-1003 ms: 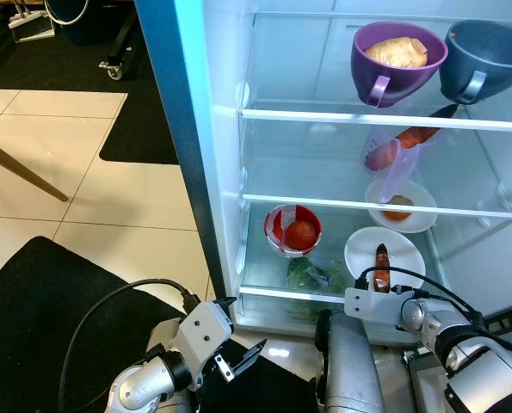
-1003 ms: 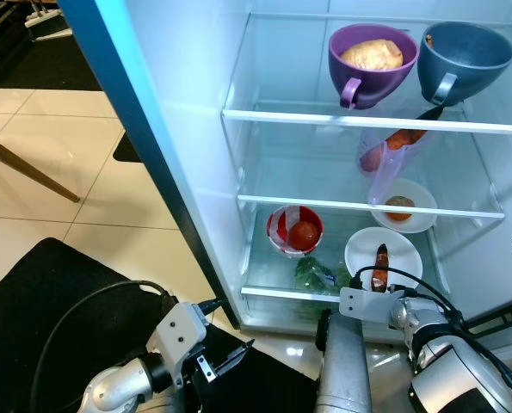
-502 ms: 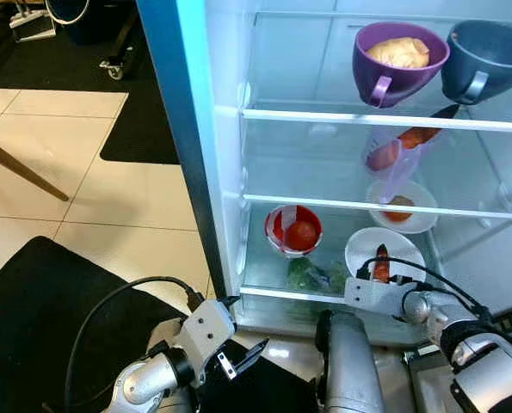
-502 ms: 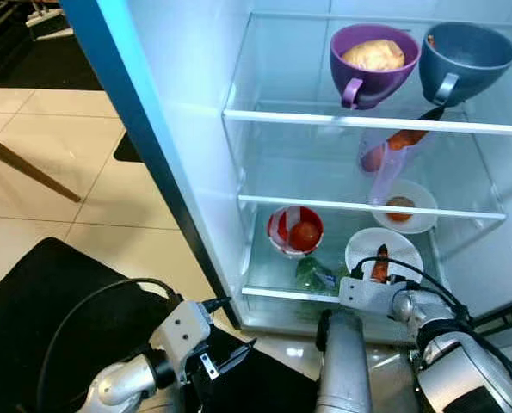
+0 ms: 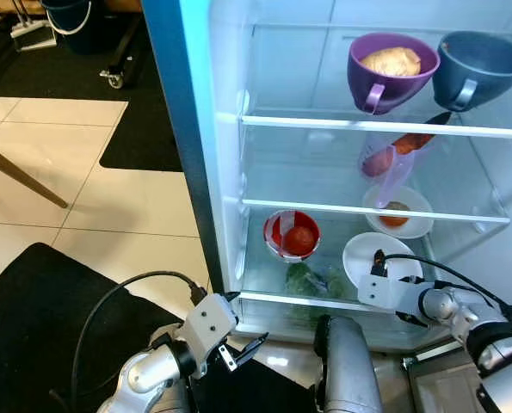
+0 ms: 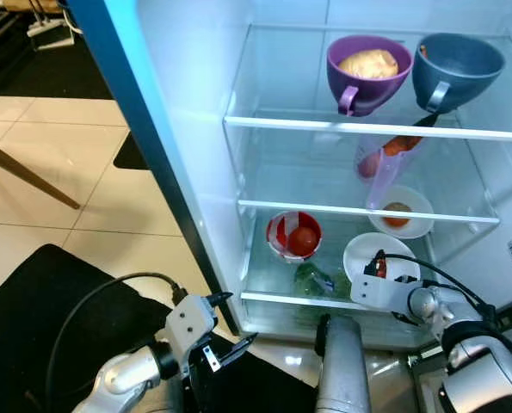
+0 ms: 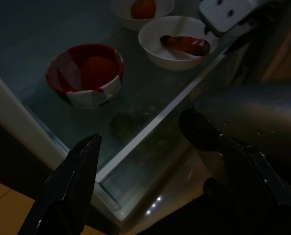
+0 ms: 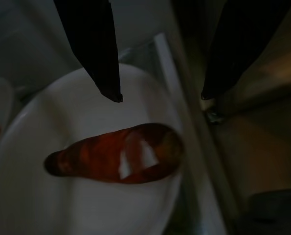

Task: Restocking fridge

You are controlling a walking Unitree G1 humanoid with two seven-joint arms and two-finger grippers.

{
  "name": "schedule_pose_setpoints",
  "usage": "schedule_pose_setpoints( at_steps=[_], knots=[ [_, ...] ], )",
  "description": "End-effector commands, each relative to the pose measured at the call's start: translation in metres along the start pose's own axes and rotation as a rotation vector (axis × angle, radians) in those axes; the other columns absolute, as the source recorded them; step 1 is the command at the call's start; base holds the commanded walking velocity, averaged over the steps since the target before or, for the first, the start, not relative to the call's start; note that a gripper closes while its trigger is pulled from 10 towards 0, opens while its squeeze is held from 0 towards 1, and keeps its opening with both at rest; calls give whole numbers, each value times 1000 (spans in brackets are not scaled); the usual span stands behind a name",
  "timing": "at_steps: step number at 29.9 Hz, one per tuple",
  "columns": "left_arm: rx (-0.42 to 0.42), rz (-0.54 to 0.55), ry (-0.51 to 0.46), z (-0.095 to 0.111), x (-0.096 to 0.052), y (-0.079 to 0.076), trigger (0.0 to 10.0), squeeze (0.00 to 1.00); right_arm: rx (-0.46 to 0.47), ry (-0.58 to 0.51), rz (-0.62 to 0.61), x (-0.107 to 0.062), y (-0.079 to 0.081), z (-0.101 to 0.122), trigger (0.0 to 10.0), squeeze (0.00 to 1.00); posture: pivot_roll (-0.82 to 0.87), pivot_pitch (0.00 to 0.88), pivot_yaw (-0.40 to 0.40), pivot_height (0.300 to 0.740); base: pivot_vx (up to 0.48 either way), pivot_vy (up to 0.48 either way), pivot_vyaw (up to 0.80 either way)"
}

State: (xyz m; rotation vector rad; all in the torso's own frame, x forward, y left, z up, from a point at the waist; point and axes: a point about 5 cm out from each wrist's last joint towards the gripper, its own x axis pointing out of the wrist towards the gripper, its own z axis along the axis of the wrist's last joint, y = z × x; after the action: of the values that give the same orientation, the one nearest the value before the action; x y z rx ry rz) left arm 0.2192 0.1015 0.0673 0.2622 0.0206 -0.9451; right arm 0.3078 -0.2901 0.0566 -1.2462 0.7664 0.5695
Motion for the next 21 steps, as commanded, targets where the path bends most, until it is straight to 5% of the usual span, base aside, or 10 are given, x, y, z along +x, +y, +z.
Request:
schedule_pose_setpoints(
  at_steps=[1,14,21],
  knots=[
    [-22,-6,11,-6,1,-6,10000,0,23,-7,22,-1,5,-4,10000,0,112,178,17,488,0,0,0],
    [-53,23,79,-33,2,-4,10000,0,276,-162,75,7,48,4,10000,0,86,116,-5,488,0,0,0],
    [-116,94,147,-57,-9,-4,10000,0,563,-264,6,13,69,13,10000,0,81,78,-14,488,0,0,0]
  ],
)
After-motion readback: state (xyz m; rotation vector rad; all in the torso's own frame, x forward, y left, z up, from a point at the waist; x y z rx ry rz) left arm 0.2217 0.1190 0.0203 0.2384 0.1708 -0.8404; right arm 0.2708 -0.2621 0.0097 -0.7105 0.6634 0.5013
